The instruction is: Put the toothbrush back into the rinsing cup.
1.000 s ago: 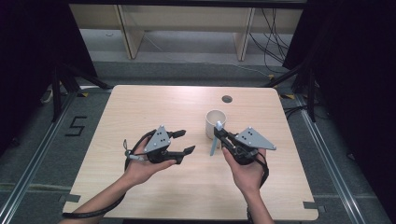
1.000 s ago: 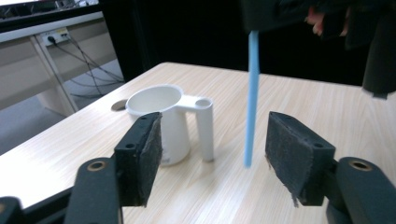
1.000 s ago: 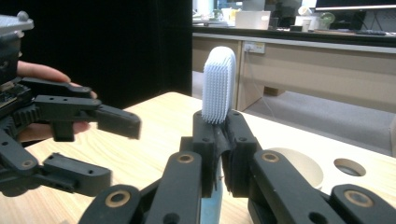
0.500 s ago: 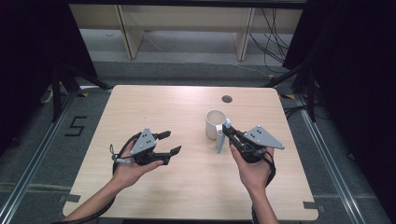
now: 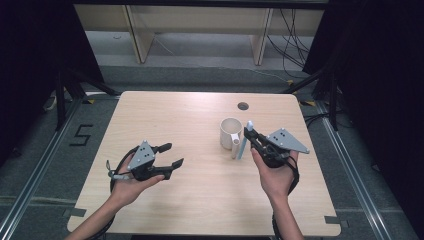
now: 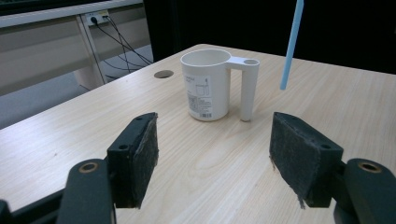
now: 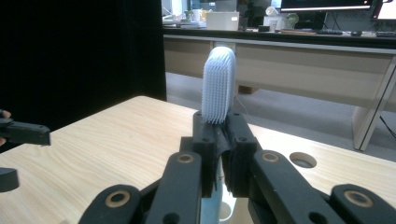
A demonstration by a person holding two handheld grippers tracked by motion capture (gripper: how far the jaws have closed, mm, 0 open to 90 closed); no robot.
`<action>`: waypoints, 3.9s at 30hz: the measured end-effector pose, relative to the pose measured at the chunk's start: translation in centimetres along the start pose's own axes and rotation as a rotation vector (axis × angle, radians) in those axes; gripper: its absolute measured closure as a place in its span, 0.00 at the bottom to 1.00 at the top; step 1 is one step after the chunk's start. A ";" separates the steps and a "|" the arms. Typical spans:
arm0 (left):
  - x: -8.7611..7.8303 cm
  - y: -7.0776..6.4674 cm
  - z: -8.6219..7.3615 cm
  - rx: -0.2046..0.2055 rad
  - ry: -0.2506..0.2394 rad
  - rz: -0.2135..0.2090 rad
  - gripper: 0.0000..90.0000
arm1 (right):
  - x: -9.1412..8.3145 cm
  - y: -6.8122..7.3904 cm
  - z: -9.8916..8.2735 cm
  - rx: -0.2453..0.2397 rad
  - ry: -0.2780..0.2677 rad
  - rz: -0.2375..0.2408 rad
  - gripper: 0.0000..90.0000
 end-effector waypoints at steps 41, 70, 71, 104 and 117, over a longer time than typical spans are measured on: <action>-1.9 1.0 -2.7 -0.054 0.029 0.046 0.36 | 2.0 -0.4 4.3 -0.042 -0.050 -0.029 0.95; -1.8 1.0 -3.0 -0.054 0.023 0.038 0.36 | 4.0 -0.4 2.7 -0.022 0.002 -0.039 0.95; -1.8 1.0 -3.0 -0.055 0.021 0.038 0.36 | 4.1 -0.4 2.5 -0.023 -0.003 -0.037 0.95; -1.9 1.1 -3.5 -0.063 0.030 0.035 0.36 | 5.9 -0.3 -1.5 -0.056 0.057 -0.051 0.95; -2.0 1.1 -3.8 -0.067 0.043 0.044 0.36 | 6.3 -0.2 -2.9 -0.038 0.073 -0.055 0.94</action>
Point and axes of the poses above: each handheld gripper's, and its own axes: x roughly forward along the jaws, z roughly out of its top, y roughly to its left, the point moved 6 cm from there along x, roughly forward along the jaws, and after that the axes turned 8 degrees about -z, right-handed, at the moved point
